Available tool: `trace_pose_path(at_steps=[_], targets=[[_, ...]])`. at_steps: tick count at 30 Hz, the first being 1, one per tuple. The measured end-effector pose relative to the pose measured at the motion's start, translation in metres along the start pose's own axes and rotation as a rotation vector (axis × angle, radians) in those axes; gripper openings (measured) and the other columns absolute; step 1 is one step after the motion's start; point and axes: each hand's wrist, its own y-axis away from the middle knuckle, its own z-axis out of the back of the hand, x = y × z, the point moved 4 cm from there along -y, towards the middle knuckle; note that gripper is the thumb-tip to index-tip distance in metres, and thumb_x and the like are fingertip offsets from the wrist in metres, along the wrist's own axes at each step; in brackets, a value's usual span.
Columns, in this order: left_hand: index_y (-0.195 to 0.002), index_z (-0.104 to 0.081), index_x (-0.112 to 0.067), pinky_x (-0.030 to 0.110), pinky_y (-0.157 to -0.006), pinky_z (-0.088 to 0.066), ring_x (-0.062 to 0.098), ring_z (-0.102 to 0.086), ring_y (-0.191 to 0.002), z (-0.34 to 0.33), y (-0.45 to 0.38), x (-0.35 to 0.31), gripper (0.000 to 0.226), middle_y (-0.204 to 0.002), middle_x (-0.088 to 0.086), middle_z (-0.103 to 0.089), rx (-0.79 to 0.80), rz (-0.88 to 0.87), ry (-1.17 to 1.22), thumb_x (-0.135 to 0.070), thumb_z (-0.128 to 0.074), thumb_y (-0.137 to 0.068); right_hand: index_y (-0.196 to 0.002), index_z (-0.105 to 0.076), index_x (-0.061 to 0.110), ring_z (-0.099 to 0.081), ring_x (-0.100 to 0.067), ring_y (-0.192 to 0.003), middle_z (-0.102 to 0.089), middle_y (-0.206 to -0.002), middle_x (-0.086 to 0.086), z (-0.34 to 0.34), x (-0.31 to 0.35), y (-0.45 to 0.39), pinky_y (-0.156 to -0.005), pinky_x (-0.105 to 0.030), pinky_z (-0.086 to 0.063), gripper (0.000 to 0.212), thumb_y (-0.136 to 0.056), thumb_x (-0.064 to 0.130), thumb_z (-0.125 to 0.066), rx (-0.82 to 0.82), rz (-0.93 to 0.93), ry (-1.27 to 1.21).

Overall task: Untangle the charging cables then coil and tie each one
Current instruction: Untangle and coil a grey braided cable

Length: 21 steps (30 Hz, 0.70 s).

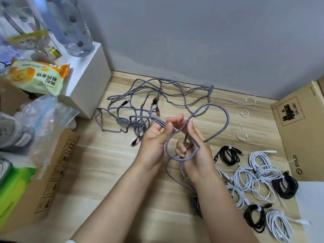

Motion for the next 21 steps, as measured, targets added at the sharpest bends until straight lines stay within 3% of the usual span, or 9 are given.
trace_pose_path(at_steps=[2, 4, 5, 7, 9, 13, 16, 18, 21], targets=[[-0.089, -0.062, -0.008, 0.019, -0.064, -0.054, 0.006, -0.069, -0.08, 0.003, -0.001, 0.004, 0.011, -0.108, 0.003, -0.067, -0.038, -0.032, -0.088, -0.007, -0.051, -0.088, -0.088, -0.06, 0.013, -0.032, -0.006, -0.037, -0.063, -0.085, 0.001, 0.0, -0.001, 0.001, -0.039, -0.017, -0.021, 0.022, -0.079, 0.032, -0.056, 0.039, 0.016, -0.094], [-0.082, -0.07, -0.015, 0.039, -0.074, -0.055, 0.04, -0.059, -0.106, 0.005, -0.001, 0.012, 0.009, -0.116, 0.008, -0.062, -0.045, 0.001, -0.14, -0.017, -0.063, -0.078, -0.074, -0.057, 0.016, -0.034, -0.006, -0.035, -0.065, -0.079, 0.001, -0.003, -0.001, 0.001, -0.036, -0.016, -0.022, 0.02, -0.08, 0.035, -0.053, 0.062, 0.011, -0.162], [-0.079, -0.073, -0.017, 0.038, -0.07, -0.054, 0.046, -0.052, -0.109, 0.007, 0.0, 0.015, 0.009, -0.118, 0.006, -0.061, -0.066, 0.027, -0.134, -0.018, -0.066, -0.074, -0.069, -0.058, 0.017, -0.034, -0.005, -0.034, -0.065, -0.079, 0.001, -0.005, -0.003, 0.002, -0.035, -0.015, -0.023, 0.023, -0.079, 0.038, -0.052, 0.067, -0.008, -0.171], [-0.076, -0.075, -0.023, 0.025, -0.064, -0.052, 0.027, -0.056, -0.102, 0.011, 0.002, 0.018, 0.01, -0.122, -0.001, -0.058, -0.11, 0.031, -0.169, -0.015, -0.071, -0.072, -0.067, -0.059, 0.019, -0.033, -0.003, -0.033, -0.061, -0.068, 0.002, -0.007, -0.003, 0.005, -0.034, -0.014, -0.022, 0.02, -0.075, 0.037, -0.055, 0.061, -0.055, -0.093], [-0.08, -0.075, -0.028, 0.023, -0.079, -0.052, 0.002, -0.061, -0.102, 0.014, 0.003, 0.013, 0.025, -0.127, -0.004, -0.055, -0.121, -0.044, -0.349, -0.004, -0.073, -0.074, -0.069, -0.045, 0.018, -0.03, -0.003, -0.032, -0.051, -0.059, 0.001, -0.006, -0.003, 0.007, -0.033, -0.014, -0.018, 0.019, -0.074, 0.025, -0.063, 0.045, -0.106, 0.075], [-0.095, -0.064, -0.017, 0.012, -0.074, -0.049, -0.004, -0.061, -0.097, 0.012, 0.008, 0.007, 0.047, -0.107, -0.006, -0.061, -0.062, -0.105, -0.485, 0.021, -0.068, -0.067, -0.065, -0.031, 0.017, -0.044, -0.006, -0.034, -0.059, -0.058, -0.008, 0.0, -0.005, 0.011, -0.032, -0.014, -0.028, 0.039, -0.086, -0.004, -0.056, 0.041, -0.148, 0.194], [-0.098, -0.057, -0.013, 0.019, -0.076, -0.052, 0.006, -0.065, -0.09, 0.015, 0.007, 0.004, 0.059, -0.096, 0.0, -0.067, 0.093, 0.024, -0.264, 0.013, -0.074, -0.048, -0.07, -0.038, 0.012, -0.047, -0.01, -0.044, -0.046, -0.056, -0.007, -0.001, -0.004, 0.012, -0.043, -0.015, -0.041, 0.03, -0.086, -0.008, -0.052, 0.038, -0.038, 0.144], [-0.093, -0.059, -0.011, 0.028, -0.079, -0.053, 0.015, -0.066, -0.093, 0.025, 0.0, -0.006, 0.06, -0.092, 0.001, -0.068, 0.175, 0.169, 0.121, 0.001, -0.083, -0.04, -0.065, -0.029, 0.017, -0.038, -0.005, -0.042, -0.032, -0.058, -0.003, 0.001, 0.001, 0.012, -0.038, -0.012, -0.032, 0.039, -0.085, -0.007, -0.052, 0.009, 0.023, 0.108], [-0.076, -0.067, -0.012, 0.031, -0.083, -0.05, 0.016, -0.068, -0.084, 0.041, -0.013, -0.028, 0.018, -0.081, -0.003, -0.067, 0.093, 0.296, 0.468, -0.018, -0.075, -0.06, -0.062, -0.023, 0.021, -0.029, -0.001, -0.039, -0.026, -0.051, 0.006, 0.008, 0.014, 0.014, -0.035, -0.012, -0.019, 0.044, -0.078, -0.003, -0.056, -0.008, 0.07, 0.026]])
